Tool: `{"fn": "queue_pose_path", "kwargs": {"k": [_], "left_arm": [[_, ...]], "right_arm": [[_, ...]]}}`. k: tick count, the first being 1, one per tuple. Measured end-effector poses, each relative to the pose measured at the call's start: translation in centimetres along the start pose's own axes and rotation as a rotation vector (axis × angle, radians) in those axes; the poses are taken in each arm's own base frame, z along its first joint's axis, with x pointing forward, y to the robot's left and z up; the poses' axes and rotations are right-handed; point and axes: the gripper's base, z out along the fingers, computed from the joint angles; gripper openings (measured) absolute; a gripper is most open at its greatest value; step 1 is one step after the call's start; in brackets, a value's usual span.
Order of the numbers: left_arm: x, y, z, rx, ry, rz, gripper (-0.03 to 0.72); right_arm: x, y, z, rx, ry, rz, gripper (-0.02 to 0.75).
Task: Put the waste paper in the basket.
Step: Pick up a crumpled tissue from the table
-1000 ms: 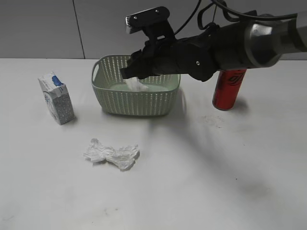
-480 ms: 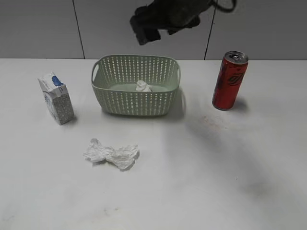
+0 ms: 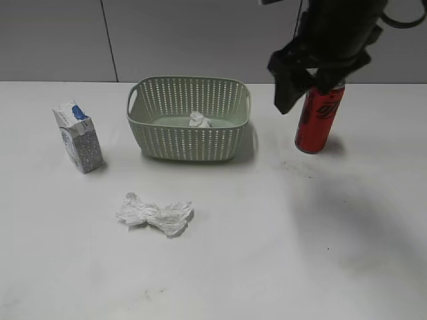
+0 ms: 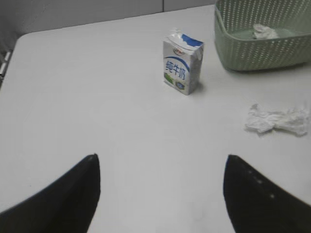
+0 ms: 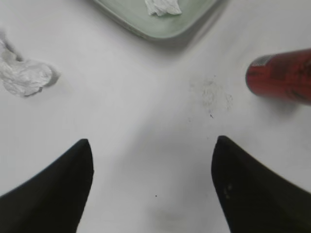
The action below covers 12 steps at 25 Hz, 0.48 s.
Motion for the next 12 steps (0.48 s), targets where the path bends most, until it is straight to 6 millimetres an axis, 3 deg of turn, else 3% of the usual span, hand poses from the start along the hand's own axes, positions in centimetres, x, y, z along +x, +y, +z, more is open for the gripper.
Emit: {"fn": "queue_pose_path", "kwargs": {"k": [6, 12], "left_arm": [[-4.5, -0.5, 5.0, 0.15, 0.092, 0.104, 0.582], [-8.0, -2.4, 11.9, 0.268, 0.308, 0.266, 0.582]], "right_arm": [[4.7, -5.6, -0.5, 0.043, 0.035, 0.168, 0.573], [10.8, -8.1, -2.1, 0.088, -0.012, 0.293, 0.571]]}}
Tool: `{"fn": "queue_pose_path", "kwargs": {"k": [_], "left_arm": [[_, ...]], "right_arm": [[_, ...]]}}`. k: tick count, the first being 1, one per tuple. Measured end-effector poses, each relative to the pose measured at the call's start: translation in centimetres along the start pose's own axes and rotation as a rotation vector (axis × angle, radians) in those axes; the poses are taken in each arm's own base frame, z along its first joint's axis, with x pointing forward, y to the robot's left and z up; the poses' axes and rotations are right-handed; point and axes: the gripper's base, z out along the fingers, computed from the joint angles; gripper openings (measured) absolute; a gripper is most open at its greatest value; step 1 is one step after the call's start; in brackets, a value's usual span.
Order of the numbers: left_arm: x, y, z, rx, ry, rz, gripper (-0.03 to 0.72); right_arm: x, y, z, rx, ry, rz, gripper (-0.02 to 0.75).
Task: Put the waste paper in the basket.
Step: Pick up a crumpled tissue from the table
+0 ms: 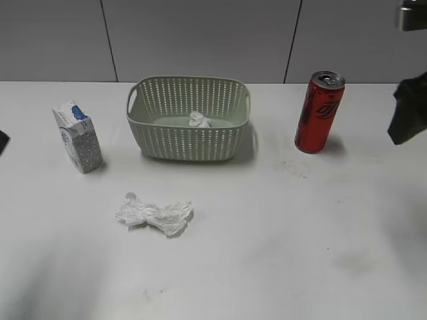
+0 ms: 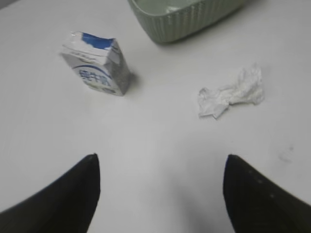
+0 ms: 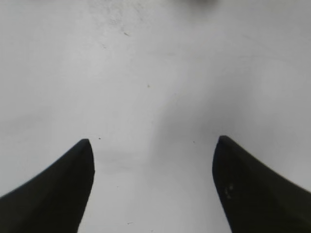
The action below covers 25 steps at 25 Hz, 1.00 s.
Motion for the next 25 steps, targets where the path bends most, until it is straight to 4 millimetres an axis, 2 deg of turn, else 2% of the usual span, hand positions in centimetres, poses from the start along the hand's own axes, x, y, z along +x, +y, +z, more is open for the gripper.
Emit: {"fn": "queue_pose_path", "kwargs": {"k": [3, 8, 11, 15, 18, 25], "left_arm": [[-2.3, -0.6, 3.7, 0.07, 0.107, 0.065, 0.582], [-5.6, -3.2, 9.3, 0.171, 0.22, 0.191, 0.581], [-6.3, -4.2, 13.4, 0.217, 0.309, 0.212, 0.581], [-5.9, -4.7, 18.1, 0.272, 0.413, 0.166, 0.582], [-4.9, -4.8, 20.7, 0.292, 0.479, 0.139, 0.584], [-3.5, -4.7, 24.5, 0.272, 0.502, 0.12, 0.584]], "right_arm": [[2.9, -0.5, -0.8, 0.008, -0.023, 0.022, 0.571], [7.4, -0.2, -2.2, -0.003, -0.076, 0.033, 0.571], [9.7, -0.1, -3.1, 0.0, -0.141, 0.035, 0.571], [13.2, 0.1, -4.1, 0.002, -0.214, 0.034, 0.571], [15.8, 0.3, -4.6, 0.006, -0.271, 0.031, 0.571], [20.9, 0.4, -7.1, 0.027, -0.479, 0.022, 0.571]]}}
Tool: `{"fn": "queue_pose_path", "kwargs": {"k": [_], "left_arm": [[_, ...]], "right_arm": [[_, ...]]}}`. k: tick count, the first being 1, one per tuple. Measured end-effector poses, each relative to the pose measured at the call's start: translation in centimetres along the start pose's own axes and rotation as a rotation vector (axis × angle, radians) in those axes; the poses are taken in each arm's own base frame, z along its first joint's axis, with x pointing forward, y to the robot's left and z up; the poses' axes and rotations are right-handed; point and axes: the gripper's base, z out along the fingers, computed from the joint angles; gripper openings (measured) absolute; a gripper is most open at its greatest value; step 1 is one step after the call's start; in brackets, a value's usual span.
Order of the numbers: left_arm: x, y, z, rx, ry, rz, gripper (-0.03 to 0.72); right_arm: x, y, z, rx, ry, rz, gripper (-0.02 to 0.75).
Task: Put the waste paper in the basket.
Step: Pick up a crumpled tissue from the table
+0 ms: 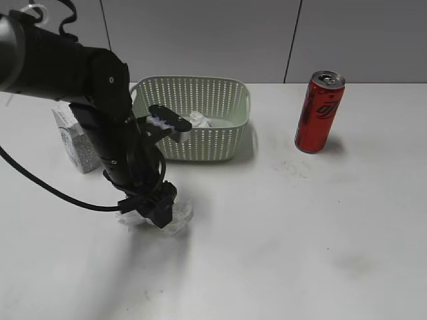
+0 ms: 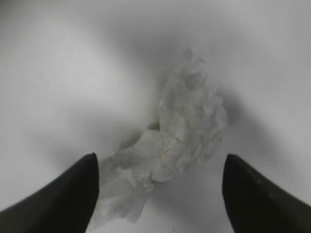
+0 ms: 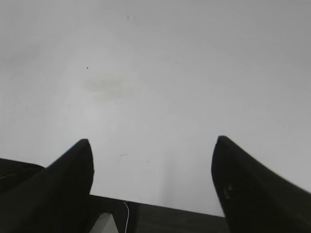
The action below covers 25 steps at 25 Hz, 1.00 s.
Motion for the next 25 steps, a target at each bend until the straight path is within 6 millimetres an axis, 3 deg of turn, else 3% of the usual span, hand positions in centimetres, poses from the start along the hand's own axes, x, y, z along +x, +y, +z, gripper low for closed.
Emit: {"fn": "queue_pose_path", "kwargs": {"k": [7, 10, 12, 16, 18, 22, 25], "left_arm": [[0.1, 0.5, 2.3, 0.009, 0.037, -0.019, 0.58], [0.0, 0.6, 2.5, 0.01, 0.04, -0.019, 0.529], [-0.1, 0.6, 2.5, 0.007, 0.038, -0.016, 0.439], [-0.1, 0.6, 2.5, 0.016, 0.048, -0.019, 0.147], [-0.2, 0.5, 2.4, 0.032, 0.077, -0.015, 0.055], [-1.1, 0.4, 0.8, 0.026, 0.09, 0.027, 0.036], [-2.8, 0.3, -2.6, -0.025, -0.004, 0.075, 0.033]], "right_arm": [[2.7, 0.0, -3.3, 0.009, -0.162, -0.004, 0.571], [3.5, 0.1, -4.0, 0.01, -0.201, -0.004, 0.571], [3.8, 0.1, -4.3, 0.011, -0.221, -0.004, 0.571], [3.9, 0.1, -4.4, 0.011, -0.228, -0.004, 0.571], [4.0, 0.1, -4.4, 0.011, -0.226, -0.004, 0.571], [4.0, 0.0, -4.4, 0.019, -0.218, -0.007, 0.571], [4.4, -0.3, -4.0, 0.052, -0.213, -0.004, 0.571]]}}
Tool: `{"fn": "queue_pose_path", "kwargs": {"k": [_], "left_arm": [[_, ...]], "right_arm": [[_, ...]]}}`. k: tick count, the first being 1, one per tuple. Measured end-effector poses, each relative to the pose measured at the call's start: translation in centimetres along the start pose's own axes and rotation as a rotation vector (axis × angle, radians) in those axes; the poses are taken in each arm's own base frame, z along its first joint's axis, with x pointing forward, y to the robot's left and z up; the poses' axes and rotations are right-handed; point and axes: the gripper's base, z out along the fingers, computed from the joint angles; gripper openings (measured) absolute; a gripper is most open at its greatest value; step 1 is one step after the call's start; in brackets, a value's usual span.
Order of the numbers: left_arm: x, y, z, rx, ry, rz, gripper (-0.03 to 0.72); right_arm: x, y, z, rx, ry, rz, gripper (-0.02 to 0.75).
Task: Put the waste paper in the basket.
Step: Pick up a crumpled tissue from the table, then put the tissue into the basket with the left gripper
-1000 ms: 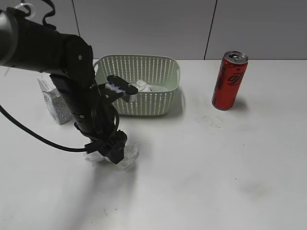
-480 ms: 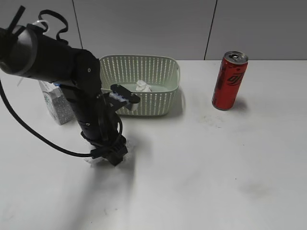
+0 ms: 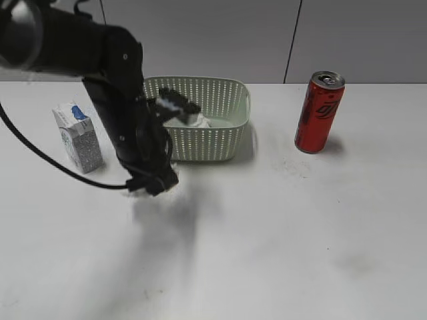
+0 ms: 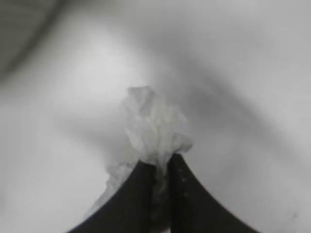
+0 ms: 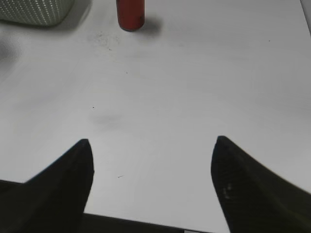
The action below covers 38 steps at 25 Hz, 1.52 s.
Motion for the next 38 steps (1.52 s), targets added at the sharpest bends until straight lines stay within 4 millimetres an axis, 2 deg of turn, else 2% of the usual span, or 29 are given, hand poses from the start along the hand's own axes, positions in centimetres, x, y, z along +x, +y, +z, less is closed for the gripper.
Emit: {"fn": "queue_pose_path", "kwargs": {"k": [4, 7, 10, 13, 17, 19, 25, 27, 28, 30, 32, 34, 38], "left_arm": [[-2.7, 0.1, -5.0, -0.08, -0.154, 0.055, 0.032], [-4.4, 0.5, -7.5, -0.141, -0.25, 0.081, 0.032], [-5.7, 1.3, -9.2, -0.22, -0.358, 0.101, 0.032], [-6.5, 2.1, -10.1, -0.287, -0.46, 0.107, 0.032], [-7.4, 3.1, -10.1, -0.381, -0.557, 0.137, 0.032], [-8.0, 3.6, -9.4, -0.416, -0.584, 0.155, 0.032], [-8.7, 5.4, -3.8, -0.437, -0.521, 0.186, 0.047], [-8.6, 5.8, -2.2, -0.424, -0.489, 0.182, 0.12], [-8.6, 5.9, -1.6, -0.416, -0.476, 0.179, 0.194], [-8.5, 5.9, -1.2, -0.406, -0.464, 0.172, 0.399], [-8.3, 5.8, -1.2, -0.394, -0.447, 0.166, 0.573], [-8.1, 5.6, -1.7, -0.384, -0.424, 0.163, 0.631], [-7.3, 4.5, -5.2, -0.363, -0.401, 0.132, 0.648]], "right_arm": [[1.6, -0.1, 0.8, 0.024, -0.007, 0.061, 0.571], [1.7, -0.3, 0.8, 0.039, -0.041, 0.069, 0.571], [1.4, -0.3, 1.1, 0.041, -0.085, 0.068, 0.562], [1.4, -0.2, 1.6, 0.038, -0.111, 0.066, 0.544], [1.3, -0.2, 1.7, 0.037, -0.119, 0.065, 0.517], [1.3, -0.2, 1.7, 0.037, -0.12, 0.065, 0.51], [1.3, -0.2, 1.7, 0.037, -0.123, 0.065, 0.504], [1.3, -0.2, 1.7, 0.037, -0.123, 0.065, 0.502], [1.3, -0.2, 1.7, 0.037, -0.123, 0.064, 0.501], [1.3, -0.2, 1.7, 0.037, -0.123, 0.064, 0.501], [1.3, -0.2, 1.7, 0.037, -0.123, 0.064, 0.501], [1.3, -0.2, 1.7, 0.037, -0.123, 0.064, 0.501], [1.3, -0.2, 1.7, 0.037, -0.123, 0.064, 0.501]]}}
